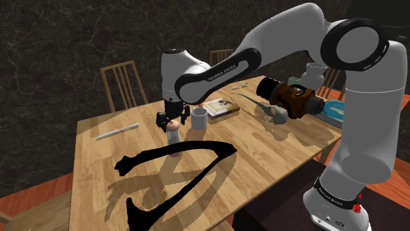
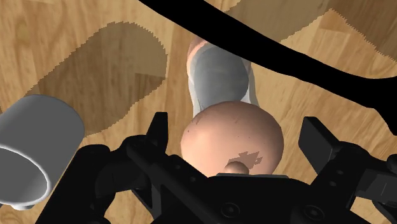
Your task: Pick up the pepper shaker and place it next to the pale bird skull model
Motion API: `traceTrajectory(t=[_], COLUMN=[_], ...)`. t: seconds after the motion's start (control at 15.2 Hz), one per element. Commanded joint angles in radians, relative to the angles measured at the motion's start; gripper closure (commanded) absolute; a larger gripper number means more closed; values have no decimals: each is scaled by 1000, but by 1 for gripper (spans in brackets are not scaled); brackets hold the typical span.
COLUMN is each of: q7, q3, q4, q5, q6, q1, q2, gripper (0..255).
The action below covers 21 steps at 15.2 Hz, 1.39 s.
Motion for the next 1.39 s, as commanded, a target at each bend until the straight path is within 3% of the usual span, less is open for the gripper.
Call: traceTrajectory(t=[0.0, 0.59, 1.32], q7=[0, 0, -30], q3=[0, 0, 14], q4=[0, 0, 85], q5=[0, 0, 37], q6=[0, 0, -128], q1=[0, 0, -6], q2=[0, 0, -49], gripper=[255, 255, 255])
